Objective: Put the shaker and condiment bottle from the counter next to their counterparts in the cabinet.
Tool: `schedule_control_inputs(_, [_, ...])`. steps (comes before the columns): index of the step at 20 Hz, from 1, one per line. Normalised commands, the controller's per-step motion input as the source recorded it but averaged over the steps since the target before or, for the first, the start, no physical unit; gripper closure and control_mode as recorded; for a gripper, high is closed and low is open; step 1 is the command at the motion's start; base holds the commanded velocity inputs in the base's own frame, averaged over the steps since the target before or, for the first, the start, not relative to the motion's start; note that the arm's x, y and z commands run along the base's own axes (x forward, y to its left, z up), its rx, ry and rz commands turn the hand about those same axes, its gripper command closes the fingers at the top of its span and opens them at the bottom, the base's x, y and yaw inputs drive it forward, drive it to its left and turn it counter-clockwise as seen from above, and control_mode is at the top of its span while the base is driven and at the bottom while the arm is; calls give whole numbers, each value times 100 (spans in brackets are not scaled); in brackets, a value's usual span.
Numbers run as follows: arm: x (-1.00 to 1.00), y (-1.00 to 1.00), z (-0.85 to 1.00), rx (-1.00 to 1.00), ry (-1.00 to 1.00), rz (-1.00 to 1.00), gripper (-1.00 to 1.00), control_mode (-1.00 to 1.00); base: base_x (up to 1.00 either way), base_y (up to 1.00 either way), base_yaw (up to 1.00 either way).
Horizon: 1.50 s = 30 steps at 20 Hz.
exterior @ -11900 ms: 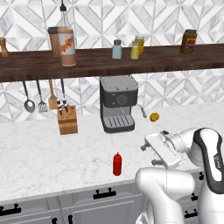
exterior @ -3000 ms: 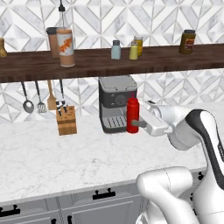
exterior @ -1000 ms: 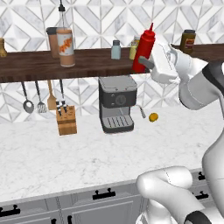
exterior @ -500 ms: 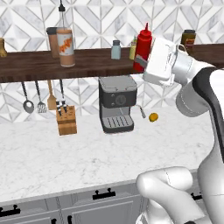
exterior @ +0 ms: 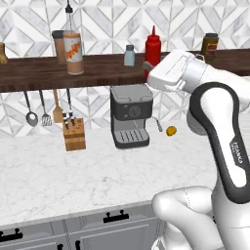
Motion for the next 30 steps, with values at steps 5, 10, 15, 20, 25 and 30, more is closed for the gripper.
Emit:
schedule_control_inputs(5, [63, 0, 0, 8, 12, -1, 100, -100, 0, 0, 0])
schedule_control_inputs(10, [53, 0, -3, 14, 15, 0, 100, -100, 0, 0, 0])
schedule_control_inputs(15, [17, 6, -20, 9, 5, 0, 100, -100, 0, 0, 0])
schedule_control_inputs(20, [0, 24, -34, 1, 0, 6, 100, -100, 0, 0, 0])
schedule_control_inputs(25, [4, 9, -8, 7, -1, 7, 100, -100, 0, 0, 0])
schedule_control_inputs(30, [18, 0, -1, 10, 0, 7, 100, -100, 0, 0, 0])
